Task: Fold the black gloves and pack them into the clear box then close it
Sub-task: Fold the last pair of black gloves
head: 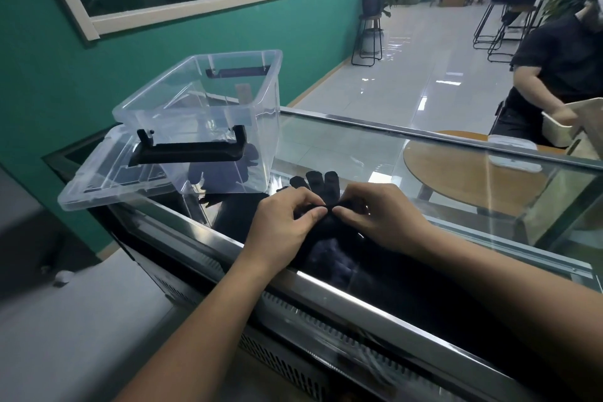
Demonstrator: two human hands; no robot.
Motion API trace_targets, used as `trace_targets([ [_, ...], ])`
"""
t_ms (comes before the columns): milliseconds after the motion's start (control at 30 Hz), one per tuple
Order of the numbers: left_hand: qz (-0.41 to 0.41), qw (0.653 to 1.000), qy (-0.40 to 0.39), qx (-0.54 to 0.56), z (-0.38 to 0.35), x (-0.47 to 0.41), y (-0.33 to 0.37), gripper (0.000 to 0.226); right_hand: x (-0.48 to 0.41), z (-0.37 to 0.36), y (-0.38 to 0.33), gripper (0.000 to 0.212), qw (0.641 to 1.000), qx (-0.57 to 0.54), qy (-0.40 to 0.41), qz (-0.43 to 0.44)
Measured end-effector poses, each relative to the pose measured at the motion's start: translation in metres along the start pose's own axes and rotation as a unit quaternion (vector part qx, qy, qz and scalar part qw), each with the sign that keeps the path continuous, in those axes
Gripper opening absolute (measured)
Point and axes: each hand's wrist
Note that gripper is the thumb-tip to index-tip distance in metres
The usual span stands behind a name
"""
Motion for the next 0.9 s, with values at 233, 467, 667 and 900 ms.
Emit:
trace_targets([
  [233,-0.051,0.998,0.027,-0.037,-0.004,0.001,-0.001,0.014,0.000,-0.003,0.007,0.018,0.999,0.015,0.014,0.035],
  [467,-0.137,0.987,0.032,-0.084,-0.004,0.006,0.002,0.012,-0.002,-0.002,0.007,0.018,0.980,0.083,-0.003,0.182],
  [667,-0.121,0.988,0.012,-0.099,-0.003,0.011,0.010,0.022,0.002,0.007,0.001,0.018,0.990,0.043,-0.052,0.127],
  [900,-0.117,0.986,-0.006,-0.122,-0.003,0.011,0.010,0.026,0.001,0.005,0.002,0.026,0.987,0.053,-0.079,0.127],
])
Point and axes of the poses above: each hand's wrist, its own x-axis away from the middle knuckle, its own z-axis out of the back of the hand, y = z × x, and after that the axes turned 15 degrees about y, right-handed
